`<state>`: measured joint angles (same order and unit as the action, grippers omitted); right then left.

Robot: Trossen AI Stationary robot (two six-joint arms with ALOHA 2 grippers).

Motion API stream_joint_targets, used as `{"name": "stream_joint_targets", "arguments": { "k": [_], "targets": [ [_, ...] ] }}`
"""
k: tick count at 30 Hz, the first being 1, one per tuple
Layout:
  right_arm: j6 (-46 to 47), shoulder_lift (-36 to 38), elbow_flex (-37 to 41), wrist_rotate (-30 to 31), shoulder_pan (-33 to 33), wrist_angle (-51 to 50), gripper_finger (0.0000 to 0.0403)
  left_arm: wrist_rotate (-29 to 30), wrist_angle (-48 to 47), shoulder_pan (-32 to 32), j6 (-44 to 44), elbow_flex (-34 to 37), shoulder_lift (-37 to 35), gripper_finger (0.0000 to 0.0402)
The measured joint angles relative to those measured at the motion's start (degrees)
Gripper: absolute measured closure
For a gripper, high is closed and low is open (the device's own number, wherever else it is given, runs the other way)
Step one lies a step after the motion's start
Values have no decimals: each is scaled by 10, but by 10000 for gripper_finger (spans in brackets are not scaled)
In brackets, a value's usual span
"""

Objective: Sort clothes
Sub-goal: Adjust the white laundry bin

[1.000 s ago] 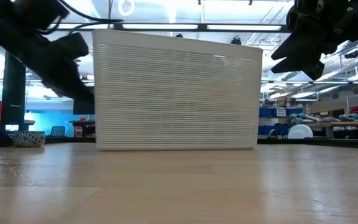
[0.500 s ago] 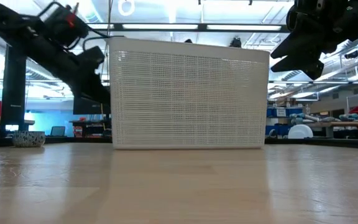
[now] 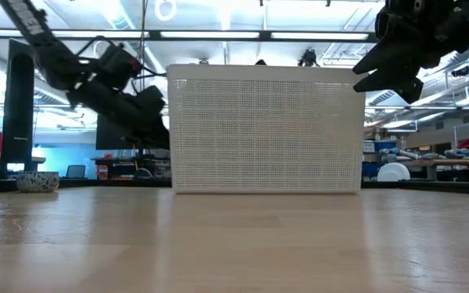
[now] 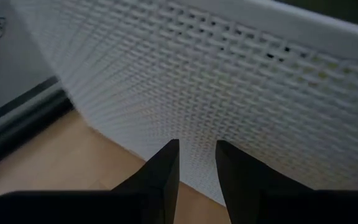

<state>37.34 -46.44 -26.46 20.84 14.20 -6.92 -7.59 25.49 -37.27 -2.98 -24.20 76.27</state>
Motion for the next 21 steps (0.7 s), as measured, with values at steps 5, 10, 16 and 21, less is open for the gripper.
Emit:
{"name": "stream_joint_targets", "arguments": {
  "k": [5,10,16,21],
  "targets": [
    [-3,0,0,0,0,0,232,-28,1,-26,13,-55,53,291],
    [-3,0,0,0,1,-2,232,-113,-69,-38,13,-84,55,291],
    [-12,0,0,-40,1,2,231,-172,-202,-11,13,-80,-14,291],
    [-29,0,0,-91,1,1,231,-132,-197,49,-29,-40,-121,291]
  ]
}}
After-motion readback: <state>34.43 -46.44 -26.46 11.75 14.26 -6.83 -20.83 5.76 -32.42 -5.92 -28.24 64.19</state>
